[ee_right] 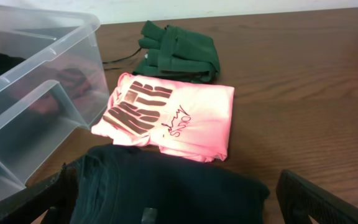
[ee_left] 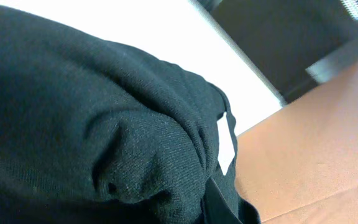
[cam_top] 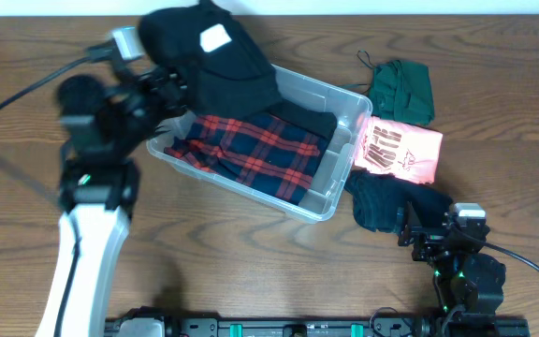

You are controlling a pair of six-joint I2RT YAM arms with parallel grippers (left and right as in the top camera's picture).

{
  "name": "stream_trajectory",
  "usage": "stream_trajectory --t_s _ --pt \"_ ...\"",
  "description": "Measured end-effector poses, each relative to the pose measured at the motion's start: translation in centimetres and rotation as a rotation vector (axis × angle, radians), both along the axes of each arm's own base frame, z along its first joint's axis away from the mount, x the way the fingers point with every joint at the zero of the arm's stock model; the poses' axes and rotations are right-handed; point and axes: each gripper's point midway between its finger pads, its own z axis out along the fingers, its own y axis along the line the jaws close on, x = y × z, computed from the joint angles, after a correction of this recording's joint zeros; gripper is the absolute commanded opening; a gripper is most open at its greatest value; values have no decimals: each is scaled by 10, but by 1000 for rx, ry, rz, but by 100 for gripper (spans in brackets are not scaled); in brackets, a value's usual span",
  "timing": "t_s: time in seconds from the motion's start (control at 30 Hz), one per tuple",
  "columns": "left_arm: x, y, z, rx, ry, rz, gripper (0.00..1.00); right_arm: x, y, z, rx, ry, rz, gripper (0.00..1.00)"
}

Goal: Pack container
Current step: 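Grasp and lift the black garment with the left gripper, then lower the black garment into the bin on top of the plaid shirt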

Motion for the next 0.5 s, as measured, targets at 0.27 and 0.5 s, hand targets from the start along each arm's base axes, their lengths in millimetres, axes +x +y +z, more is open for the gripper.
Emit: stream_trajectory --t_s 0.27,0.5 --pt "54 -30 -54 25 5 -20 6 0 0 0 0 0 0 99" --pt "58 -38 -31 -1 -98 -27 6 0 0 0 0 0 0 99"
